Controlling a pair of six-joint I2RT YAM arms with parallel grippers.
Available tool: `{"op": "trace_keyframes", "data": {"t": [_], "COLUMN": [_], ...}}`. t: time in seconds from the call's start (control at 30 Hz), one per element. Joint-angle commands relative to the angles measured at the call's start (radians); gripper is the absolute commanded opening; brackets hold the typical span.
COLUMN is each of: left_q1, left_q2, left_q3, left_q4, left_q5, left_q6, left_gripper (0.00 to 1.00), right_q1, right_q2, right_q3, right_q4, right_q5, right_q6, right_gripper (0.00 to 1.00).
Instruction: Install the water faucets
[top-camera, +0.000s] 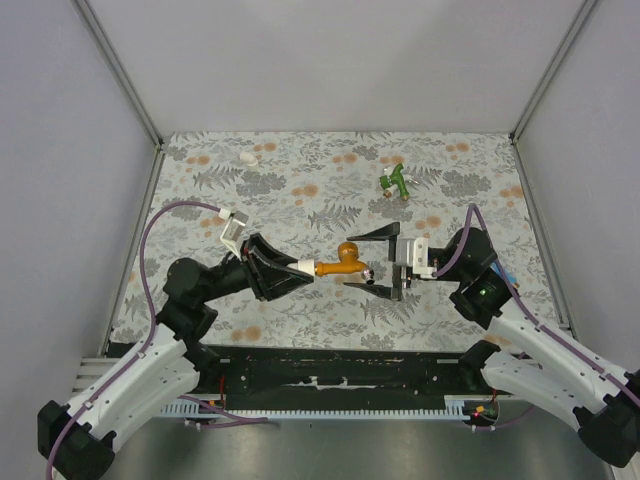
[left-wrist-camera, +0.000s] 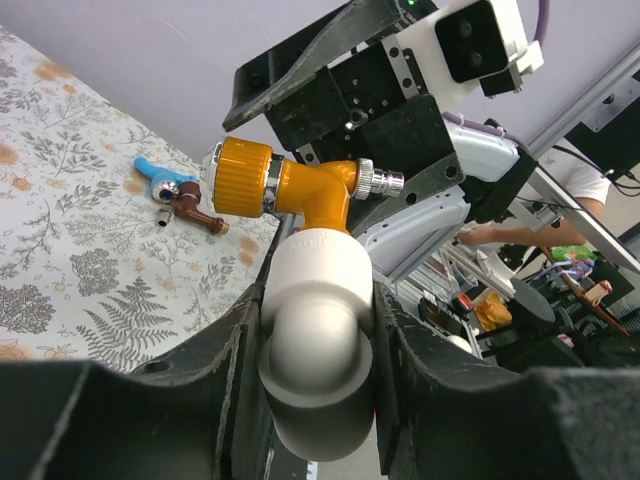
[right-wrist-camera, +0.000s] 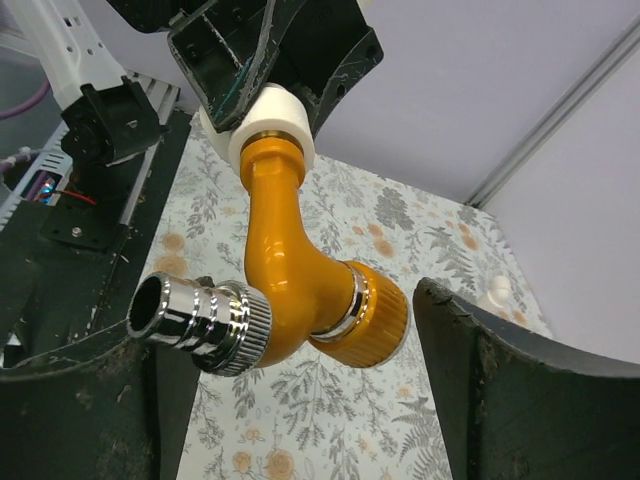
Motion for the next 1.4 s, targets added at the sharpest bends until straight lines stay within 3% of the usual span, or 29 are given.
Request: {"op": "trace_keyframes", "data": {"t": [0.0,0.1,0.23,0.33,0.5,0.63,0.8,0.93,0.97,1.03,1.1,1.2,1.37], "left_q1": [-0.002,-0.002,-0.002,-0.002,-0.002,-0.002,-0.002,-0.002,-0.002,-0.002,-0.002,-0.002,-0.002], "left_q2": [0.004,0.016,0.024,0.018,-0.019,-0.068,-0.088,-0.116,-0.125,-0.143,-0.159,-0.171,-0.182], "left_q3": [0.059,0.065,0.074,0.078,0.100,0.089,0.091,0.083,0.079,0.077,0.077,0.082,0.057], "left_q4": [0.119,0.142,0.159,0.156,0.011,-0.016,-0.045,-0.069,-0.077,-0.101,-0.138,-0.198,-0.161], "left_q5": [0.033,0.043,0.056,0.076,0.070,0.052,0.038,0.021,0.011,-0.025,-0.093,-0.181,-0.220], "left_q6": [-0.043,-0.037,0.022,0.137,0.473,0.680,0.768,0.780,0.782,0.785,0.782,0.773,0.722], "left_gripper": [0.02,0.02,0.02,0.02,0.02,0.02,0.02,0.02,0.02,0.02,0.02,0.02,0.02], "right_q1": [0.000,0.000,0.000,0.002,-0.001,0.000,0.000,0.000,0.000,0.000,0.000,0.000,0.003], "right_q2": [0.044,0.070,0.093,0.110,0.156,0.200,0.248,0.260,0.257,0.250,0.234,0.199,0.197], "right_q3": [-0.002,0.003,0.015,0.018,0.032,0.032,-0.014,-0.015,-0.017,-0.022,-0.029,-0.042,-0.046], "right_q4": [0.148,0.173,0.181,0.201,0.241,0.282,0.380,0.385,0.385,0.385,0.388,0.380,0.372], "right_q5": [-0.052,-0.063,-0.032,-0.005,0.069,0.098,0.189,0.202,0.207,0.216,0.222,0.235,0.201], "right_q6": [0.106,0.155,0.257,0.360,0.660,0.908,1.230,1.301,1.305,1.302,1.272,1.201,1.141], "right_gripper": [0.85,0.78,0.59,0.42,0.14,0.04,0.02,0.04,0.10,0.36,0.55,0.64,0.78]}}
